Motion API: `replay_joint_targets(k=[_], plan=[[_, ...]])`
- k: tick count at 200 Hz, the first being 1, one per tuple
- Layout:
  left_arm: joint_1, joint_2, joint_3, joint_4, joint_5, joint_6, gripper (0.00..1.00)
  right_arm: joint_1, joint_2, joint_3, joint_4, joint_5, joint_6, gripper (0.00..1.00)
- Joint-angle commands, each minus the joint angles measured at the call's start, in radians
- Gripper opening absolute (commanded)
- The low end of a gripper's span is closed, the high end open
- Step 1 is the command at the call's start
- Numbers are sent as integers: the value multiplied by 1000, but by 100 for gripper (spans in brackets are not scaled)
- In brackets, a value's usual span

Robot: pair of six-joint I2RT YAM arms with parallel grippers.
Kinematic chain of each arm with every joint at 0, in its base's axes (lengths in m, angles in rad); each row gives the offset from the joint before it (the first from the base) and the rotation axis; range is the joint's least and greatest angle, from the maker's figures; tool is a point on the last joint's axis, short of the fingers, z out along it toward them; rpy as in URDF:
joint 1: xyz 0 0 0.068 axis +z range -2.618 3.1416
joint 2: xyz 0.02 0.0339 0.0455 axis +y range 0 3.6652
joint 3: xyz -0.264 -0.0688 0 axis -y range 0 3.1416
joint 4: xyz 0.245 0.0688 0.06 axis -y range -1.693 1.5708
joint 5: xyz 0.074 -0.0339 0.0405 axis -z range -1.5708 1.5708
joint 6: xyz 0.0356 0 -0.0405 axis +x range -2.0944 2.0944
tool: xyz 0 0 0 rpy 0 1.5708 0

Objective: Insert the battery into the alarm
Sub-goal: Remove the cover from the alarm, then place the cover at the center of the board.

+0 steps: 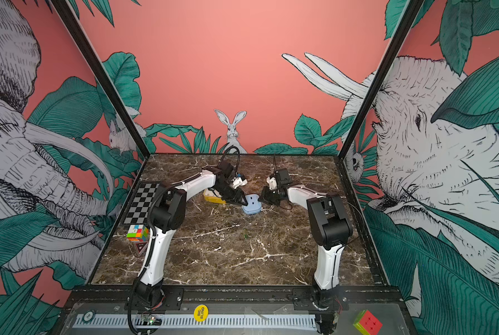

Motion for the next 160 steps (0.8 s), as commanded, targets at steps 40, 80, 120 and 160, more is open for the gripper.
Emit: replay_joint_targets(k=[40,80,120,160], plan=[[-13,36,0,-55,-62,34,48,3,-76,-33,46,7,10,0],[-12,39,0,-59,-62,36,48,0,-91,-25,-14,40,-28,0],[-12,42,0,-60,-62,36,48,-6,-100,-11,-58,73,-62,0],[-12,41,0,-62,-62,36,47,-16,-106,-23,-18,62,-51,0]])
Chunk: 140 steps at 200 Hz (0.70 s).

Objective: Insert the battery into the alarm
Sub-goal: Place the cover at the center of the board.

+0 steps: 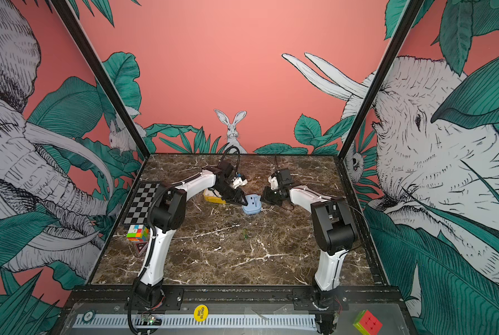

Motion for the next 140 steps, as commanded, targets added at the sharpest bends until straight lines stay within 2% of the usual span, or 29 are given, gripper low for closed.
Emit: replay_joint_targets(k=[1,65,140], plan=[[-11,39,-4,-55,-61,29,47,-10,-38,1,22,5,-10,0],[-12,40,-2,-56,-61,30,47,-55,-63,-51,80,-8,26,0],[-11,42,5,-56,-61,33,47,-125,-12,-84,73,-66,-26,0]])
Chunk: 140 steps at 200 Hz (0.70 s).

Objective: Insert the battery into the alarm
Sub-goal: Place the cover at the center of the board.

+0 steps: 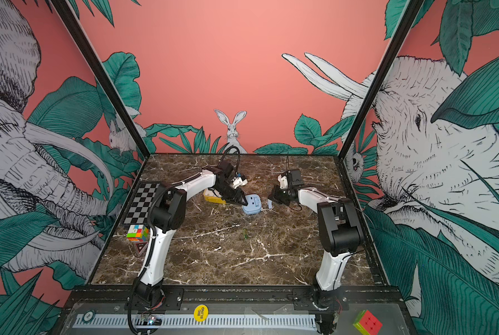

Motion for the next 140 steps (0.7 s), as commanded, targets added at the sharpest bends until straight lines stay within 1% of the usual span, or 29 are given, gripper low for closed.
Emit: replay_joint_targets(k=[1,28,54,71,79,91,121,140], plan=[[-11,40,2,-54,-61,32,47,-21,22,-15,7,-28,-36,0],[-12,40,11,-65,-61,37,47,-30,25,-16,-11,-8,-68,0],[-12,34,12,-63,-61,46,47,-27,22,16,-74,17,-115,0],[-12,30,21,-68,-61,58,48,-24,3,22,-109,57,-149,0],[-11,22,17,-57,-55,57,49,-19,-12,23,-122,73,-165,6],[-12,2,10,-29,-35,53,51,-10,-33,19,-131,91,-185,10],[-10,-61,-5,49,9,27,56,41,-83,9,-159,142,-249,27],[-6,-104,-15,85,15,10,58,80,-116,7,-201,190,-272,32]])
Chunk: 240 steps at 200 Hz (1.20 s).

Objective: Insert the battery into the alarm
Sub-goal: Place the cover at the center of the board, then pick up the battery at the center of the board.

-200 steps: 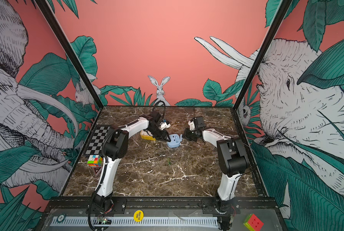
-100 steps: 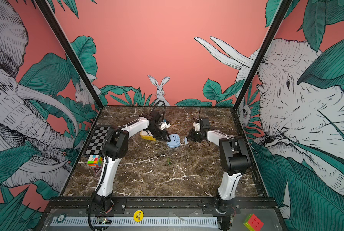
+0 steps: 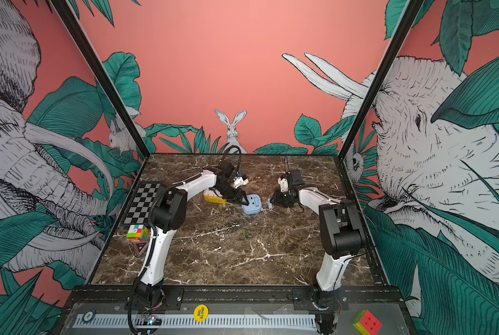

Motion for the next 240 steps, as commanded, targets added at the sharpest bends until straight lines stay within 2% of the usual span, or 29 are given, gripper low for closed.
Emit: replay_joint_targets(k=[1,35,56,82,109,154,195,240], plan=[[-1,-106,-19,52,13,-9,59,49,-67,1,-58,77,-67,32],[27,-214,-118,166,28,-61,60,146,-152,-41,-115,176,-75,38],[63,-295,-218,271,42,-110,61,197,-225,-80,-120,240,-42,40],[104,-360,-289,295,22,-106,61,274,-250,-73,-183,313,15,45],[135,-405,-345,298,2,-92,61,372,-212,-52,-208,326,103,47],[154,-455,-418,319,-19,-88,61,504,-84,18,-249,329,126,50],[154,-487,-479,345,-22,-96,60,565,32,98,-302,327,128,49],[154,-508,-520,345,-23,-88,59,582,77,109,-318,345,163,44]])
